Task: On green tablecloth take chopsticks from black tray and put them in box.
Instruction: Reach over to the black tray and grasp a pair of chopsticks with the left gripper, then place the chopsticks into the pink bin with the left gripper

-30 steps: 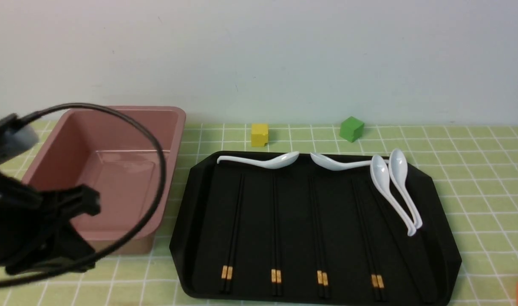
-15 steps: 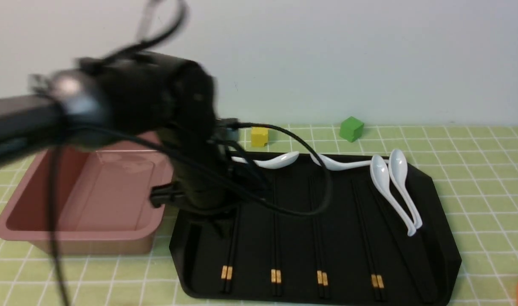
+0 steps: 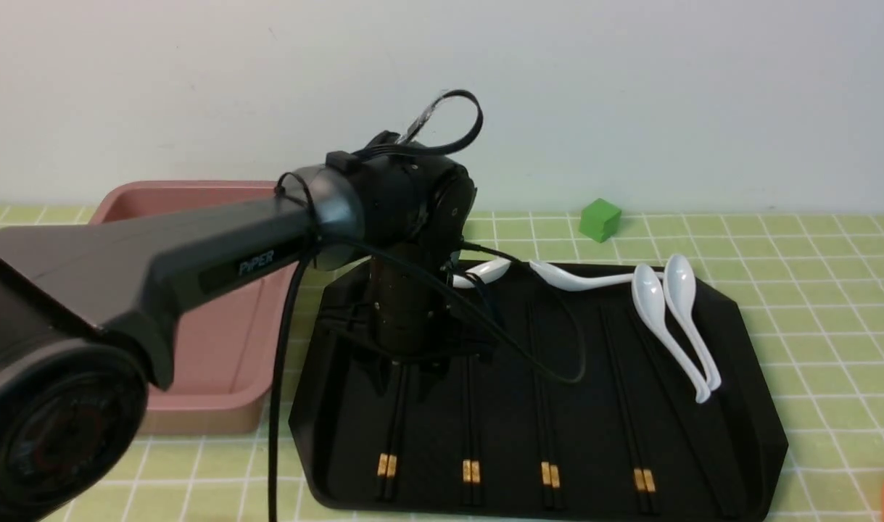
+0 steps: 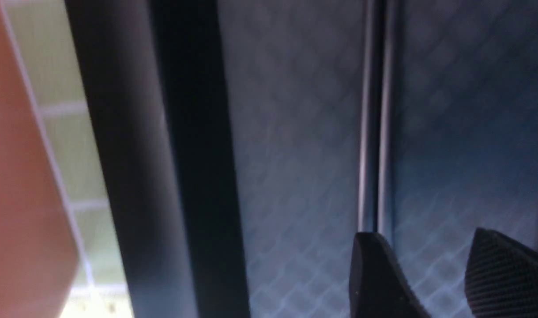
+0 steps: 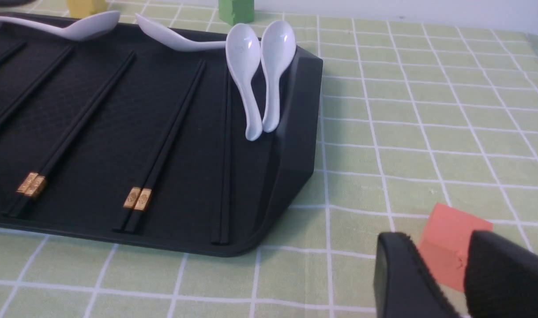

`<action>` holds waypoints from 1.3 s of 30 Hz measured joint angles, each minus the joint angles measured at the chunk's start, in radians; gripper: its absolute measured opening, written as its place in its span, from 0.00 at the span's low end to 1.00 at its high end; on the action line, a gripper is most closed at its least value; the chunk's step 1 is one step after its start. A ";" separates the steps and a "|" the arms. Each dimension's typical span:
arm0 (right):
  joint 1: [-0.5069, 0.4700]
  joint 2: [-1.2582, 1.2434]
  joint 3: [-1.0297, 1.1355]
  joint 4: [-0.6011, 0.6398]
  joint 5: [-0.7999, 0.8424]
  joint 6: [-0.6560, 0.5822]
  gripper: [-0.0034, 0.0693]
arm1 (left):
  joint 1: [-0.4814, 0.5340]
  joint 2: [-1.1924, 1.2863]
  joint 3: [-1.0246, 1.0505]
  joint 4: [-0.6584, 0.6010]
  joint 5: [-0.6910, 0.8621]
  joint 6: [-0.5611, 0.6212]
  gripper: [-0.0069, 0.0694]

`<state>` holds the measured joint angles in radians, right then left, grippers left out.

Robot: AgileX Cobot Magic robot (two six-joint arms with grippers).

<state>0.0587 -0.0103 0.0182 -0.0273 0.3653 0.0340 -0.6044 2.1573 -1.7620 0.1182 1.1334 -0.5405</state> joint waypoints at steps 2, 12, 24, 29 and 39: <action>0.000 0.000 0.000 0.000 0.000 0.000 0.38 | 0.000 0.005 -0.001 0.001 -0.015 0.000 0.49; 0.000 0.000 0.000 -0.001 0.000 0.000 0.38 | 0.044 0.087 -0.009 -0.063 -0.044 -0.001 0.49; 0.000 0.000 0.000 -0.001 0.000 0.000 0.38 | 0.051 0.090 -0.015 -0.095 -0.048 -0.001 0.22; 0.000 0.000 0.000 -0.001 0.000 0.000 0.38 | 0.057 -0.001 -0.001 -0.095 -0.035 -0.001 0.23; 0.000 0.000 0.000 -0.001 0.000 0.000 0.38 | 0.343 -0.332 -0.005 -0.106 0.053 0.180 0.23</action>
<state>0.0587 -0.0103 0.0182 -0.0284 0.3653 0.0340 -0.2619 1.8250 -1.7668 0.0127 1.1859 -0.3601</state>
